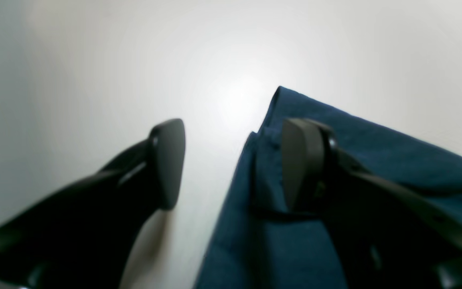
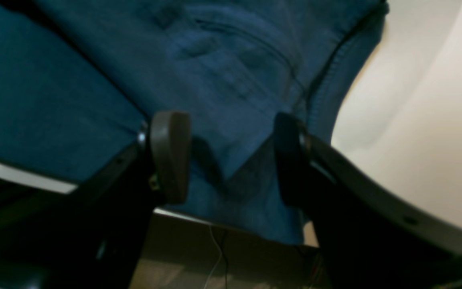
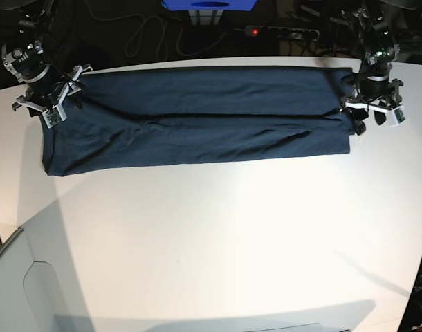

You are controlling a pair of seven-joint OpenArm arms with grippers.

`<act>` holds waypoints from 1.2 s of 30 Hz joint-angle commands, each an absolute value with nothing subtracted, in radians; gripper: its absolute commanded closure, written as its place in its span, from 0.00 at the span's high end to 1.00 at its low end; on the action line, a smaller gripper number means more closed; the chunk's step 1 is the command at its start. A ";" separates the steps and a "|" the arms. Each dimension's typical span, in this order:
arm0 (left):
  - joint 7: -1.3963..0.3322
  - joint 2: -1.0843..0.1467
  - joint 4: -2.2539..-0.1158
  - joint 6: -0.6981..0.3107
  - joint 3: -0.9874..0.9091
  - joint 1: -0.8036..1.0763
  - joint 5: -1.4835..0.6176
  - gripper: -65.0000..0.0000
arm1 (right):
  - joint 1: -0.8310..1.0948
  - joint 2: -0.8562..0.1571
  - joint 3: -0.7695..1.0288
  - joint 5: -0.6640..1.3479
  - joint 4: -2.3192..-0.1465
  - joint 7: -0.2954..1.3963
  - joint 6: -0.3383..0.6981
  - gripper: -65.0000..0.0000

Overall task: Fold the T-shirt properly
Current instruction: 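Hold both strip ends with both grippers and adjust the grip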

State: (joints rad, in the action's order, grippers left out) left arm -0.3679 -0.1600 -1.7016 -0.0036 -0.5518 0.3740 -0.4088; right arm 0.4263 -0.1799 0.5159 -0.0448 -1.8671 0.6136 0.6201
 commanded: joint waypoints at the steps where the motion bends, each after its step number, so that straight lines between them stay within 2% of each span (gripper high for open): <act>1: -0.343 -0.173 -1.719 0.002 -0.579 0.375 -0.414 0.56 | 0.424 -0.191 0.518 -0.035 -1.885 0.596 0.644 0.48; 11: -0.343 -0.160 -1.719 0.001 -0.659 0.378 -0.414 0.56 | 0.423 -0.191 0.526 -0.035 -1.886 0.596 0.644 0.48; 23: -0.343 -0.157 -1.719 -0.001 -0.653 0.378 -0.414 0.56 | 0.398 -0.168 0.526 -0.035 -1.886 0.595 0.644 0.48; 31: -0.344 -0.105 -1.856 0.005 -0.536 0.375 -0.404 0.56 | 0.378 -0.162 0.518 -0.035 -1.885 0.602 0.644 0.48; 36: -0.344 -0.111 -1.827 0.008 -0.499 0.369 -0.403 0.56 | 0.378 -0.163 0.521 -0.035 -1.885 0.602 0.644 0.48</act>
